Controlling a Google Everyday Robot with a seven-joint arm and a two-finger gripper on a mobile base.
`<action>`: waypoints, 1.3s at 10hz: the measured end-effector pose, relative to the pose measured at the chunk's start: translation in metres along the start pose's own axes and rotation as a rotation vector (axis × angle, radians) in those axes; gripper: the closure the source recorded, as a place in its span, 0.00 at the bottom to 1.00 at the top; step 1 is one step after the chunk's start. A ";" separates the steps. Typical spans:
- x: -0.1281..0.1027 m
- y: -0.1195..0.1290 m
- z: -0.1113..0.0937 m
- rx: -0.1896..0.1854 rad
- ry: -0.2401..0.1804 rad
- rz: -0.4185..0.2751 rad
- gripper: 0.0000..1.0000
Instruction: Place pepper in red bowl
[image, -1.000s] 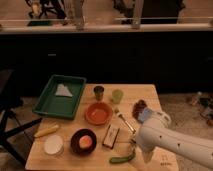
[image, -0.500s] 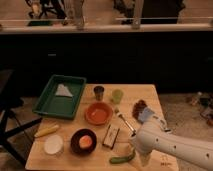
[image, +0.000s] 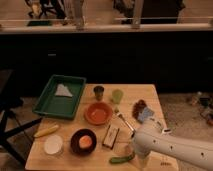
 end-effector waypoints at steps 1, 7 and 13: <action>0.000 0.000 0.002 -0.004 -0.002 0.000 0.20; 0.002 0.008 0.011 -0.039 -0.015 0.007 0.20; 0.003 0.012 0.016 -0.057 -0.033 0.005 0.46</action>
